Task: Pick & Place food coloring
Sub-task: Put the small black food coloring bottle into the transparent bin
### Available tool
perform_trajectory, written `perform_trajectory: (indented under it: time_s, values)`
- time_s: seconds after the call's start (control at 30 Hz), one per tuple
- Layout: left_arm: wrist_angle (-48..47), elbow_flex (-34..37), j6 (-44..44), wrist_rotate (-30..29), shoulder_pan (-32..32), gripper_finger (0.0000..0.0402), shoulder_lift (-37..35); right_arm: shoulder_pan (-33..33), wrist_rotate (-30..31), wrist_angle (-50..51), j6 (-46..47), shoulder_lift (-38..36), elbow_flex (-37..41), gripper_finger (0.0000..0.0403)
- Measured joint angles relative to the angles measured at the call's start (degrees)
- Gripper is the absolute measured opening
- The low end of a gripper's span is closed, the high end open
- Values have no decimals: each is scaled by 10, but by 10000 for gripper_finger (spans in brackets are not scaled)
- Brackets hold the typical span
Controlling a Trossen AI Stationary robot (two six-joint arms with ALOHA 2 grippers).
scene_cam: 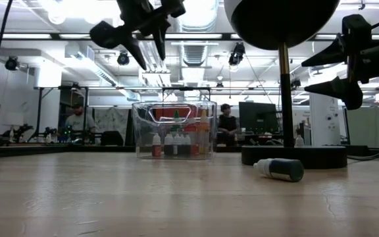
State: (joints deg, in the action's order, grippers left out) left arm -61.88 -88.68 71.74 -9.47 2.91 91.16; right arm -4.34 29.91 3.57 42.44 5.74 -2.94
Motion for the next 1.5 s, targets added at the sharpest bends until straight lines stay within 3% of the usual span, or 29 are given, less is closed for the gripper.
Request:
perform_trajectory:
  time_s: [0.27,0.4,0.6,1.1,1.5]
  values:
    - [17,10,162,18,-66,170,47,0,0,0,0,0,0,302]
    - [37,10,226,77,-82,170,86,0,0,0,0,0,0,302]
    - [148,10,248,190,-101,170,130,0,0,0,0,0,0,302]
    - [219,9,396,204,-121,170,192,0,-1,0,0,0,0,302]
    - [289,9,407,346,-124,170,236,0,0,0,0,0,0,302]
